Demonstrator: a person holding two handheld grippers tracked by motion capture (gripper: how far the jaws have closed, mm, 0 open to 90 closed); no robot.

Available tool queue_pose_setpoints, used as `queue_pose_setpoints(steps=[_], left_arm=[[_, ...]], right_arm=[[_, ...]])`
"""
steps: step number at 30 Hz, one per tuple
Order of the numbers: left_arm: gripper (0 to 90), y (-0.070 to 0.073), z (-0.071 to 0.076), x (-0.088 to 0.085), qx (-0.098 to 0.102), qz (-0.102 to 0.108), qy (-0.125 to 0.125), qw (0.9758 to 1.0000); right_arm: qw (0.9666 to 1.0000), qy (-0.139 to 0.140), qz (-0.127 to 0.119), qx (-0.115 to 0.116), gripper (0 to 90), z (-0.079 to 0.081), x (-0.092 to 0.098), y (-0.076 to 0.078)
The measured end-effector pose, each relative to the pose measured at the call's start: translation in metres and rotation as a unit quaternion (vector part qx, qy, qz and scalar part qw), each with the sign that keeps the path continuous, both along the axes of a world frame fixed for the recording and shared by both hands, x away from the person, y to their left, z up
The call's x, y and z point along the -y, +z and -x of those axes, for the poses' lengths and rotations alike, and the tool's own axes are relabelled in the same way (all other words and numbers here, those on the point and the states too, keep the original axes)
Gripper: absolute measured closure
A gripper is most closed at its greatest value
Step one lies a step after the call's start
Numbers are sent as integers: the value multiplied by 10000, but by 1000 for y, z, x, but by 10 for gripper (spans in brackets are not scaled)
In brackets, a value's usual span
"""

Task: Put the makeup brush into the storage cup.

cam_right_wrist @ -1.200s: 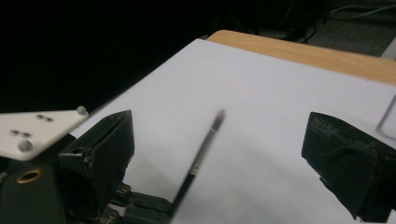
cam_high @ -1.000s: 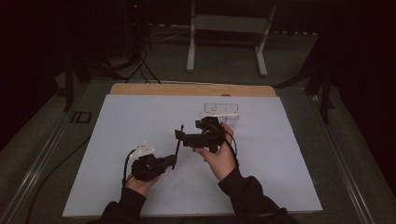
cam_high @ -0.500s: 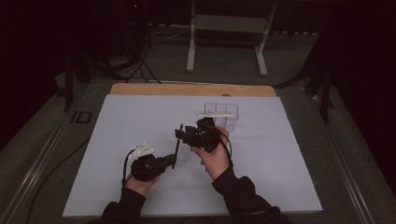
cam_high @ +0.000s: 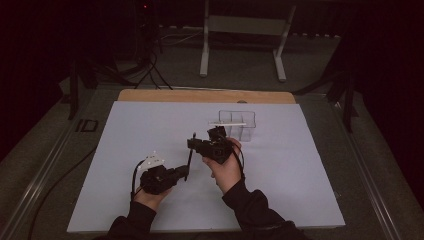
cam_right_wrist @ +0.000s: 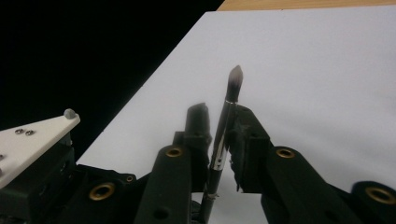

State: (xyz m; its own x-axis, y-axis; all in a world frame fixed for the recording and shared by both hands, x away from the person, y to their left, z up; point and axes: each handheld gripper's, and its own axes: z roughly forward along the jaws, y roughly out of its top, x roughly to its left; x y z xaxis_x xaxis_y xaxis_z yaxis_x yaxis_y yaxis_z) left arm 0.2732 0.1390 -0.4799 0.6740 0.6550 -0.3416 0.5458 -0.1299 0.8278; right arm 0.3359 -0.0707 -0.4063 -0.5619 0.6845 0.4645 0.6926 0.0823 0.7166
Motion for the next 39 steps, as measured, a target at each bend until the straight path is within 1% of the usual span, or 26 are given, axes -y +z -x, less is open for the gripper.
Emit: queue_pose_setpoints(steps=[1, 4, 5, 8, 9, 10, 11, 13, 14, 15, 16, 17, 18, 19, 20, 21, 22, 24, 25, 26, 27, 29, 31, 34, 37, 39], left_arm=[[849, 0, 0, 0, -8, -2, -5, 10000], [849, 0, 0, 0, -3, -10, 0, 10000], [849, 0, 0, 0, -25, 40, -10, 10000], [844, -1, -1, 1, -73, 113, -51, 9999], [840, -2, -3, 0, -144, 183, -132, 9996], [836, -2, -3, 0, -144, 183, -132, 9996], [799, -2, -4, 1, -199, 188, -165, 9995], [750, -3, -3, 2, -184, 167, -176, 9995], [750, -3, -3, 2, -169, 131, -187, 9996], [700, -3, -2, 4, -142, 50, -158, 9998], [665, -3, -2, 4, -142, 50, -158, 9998], [642, -3, -2, 5, -117, -11, -102, 9999], [611, -3, -2, 5, -117, -11, -102, 9999], [587, -2, -3, 4, -151, 41, -76, 9998], [570, -2, -3, 4, -151, 41, -76, 9998], [550, -2, -3, 4, -171, 119, -94, 9997], [539, -2, -3, 4, -171, 119, -94, 9997], [521, -1, -3, 4, -124, 78, -56, 9999], [454, -1, -2, 5, -103, 67, -22, 9999], [423, -1, -2, 5, -72, 35, 16, 10000], [371, 0, -1, 6, -65, 3, 90, 9999], [251, 1, -2, 6, -114, -19, 144, 9998], [194, 1, -1, 7, -98, -67, 214, 9997], [154, 2, -1, 7, -73, -36, 176, 9998], [150, 2, -1, 7, -71, -32, 147, 9999], [111, 1, -1, 7, -112, 21, 13, 9999]], right_arm=[[9999, 12, -95, -67, 830, -1, 1, -1], [9999, -4, -140, -68, 835, -1, 1, -1], [9998, 0, -188, -88, 836, -1, 2, -1], [9997, 37, -218, -61, 837, -1, 2, -1], [9998, 71, -163, 14, 838, 1, 1, -1], [9998, 71, -163, 14, 838, 1, 1, -1], [9998, 109, -140, 84, 838, 2, 1, 0], [9996, 157, -175, 140, 838, 3, 1, 1], [9996, 157, -175, 140, 838, 3, 1, 1], [9995, 196, -165, 207, 838, 4, 1, 3], [9995, 196, -165, 207, 838, 4, 1, 3], [9990, 244, -52, 361, 838, 5, 0, 5], [9990, 244, -52, 361, 838, 5, 0, 5], [9983, 305, 38, 486, 838, 7, 0, 7], [9983, 305, 38, 486, 838, 7, 0, 7], [9977, 360, 113, 570, 839, 8, 1, 7], [9977, 360, 113, 570, 839, 8, 1, 7], [9970, 394, 205, 641, 839, 8, 2, 8], [9966, 428, 241, 669, 839, 8, 4, 8], [9964, 431, 256, 688, 839, 8, 5, 8], [9960, 433, 283, 735, 839, 7, 6, 8], [9954, 440, 328, 786, 839, 7, 9, 9], [9948, 448, 347, 841, 839, 7, 11, 11], [9939, 456, 392, 926, 839, 7, 15, 15], [9929, 484, 447, 990, 840, 8, 18, 19], [9921, 489, 480, 1049, 839, 8, 20, 21]])
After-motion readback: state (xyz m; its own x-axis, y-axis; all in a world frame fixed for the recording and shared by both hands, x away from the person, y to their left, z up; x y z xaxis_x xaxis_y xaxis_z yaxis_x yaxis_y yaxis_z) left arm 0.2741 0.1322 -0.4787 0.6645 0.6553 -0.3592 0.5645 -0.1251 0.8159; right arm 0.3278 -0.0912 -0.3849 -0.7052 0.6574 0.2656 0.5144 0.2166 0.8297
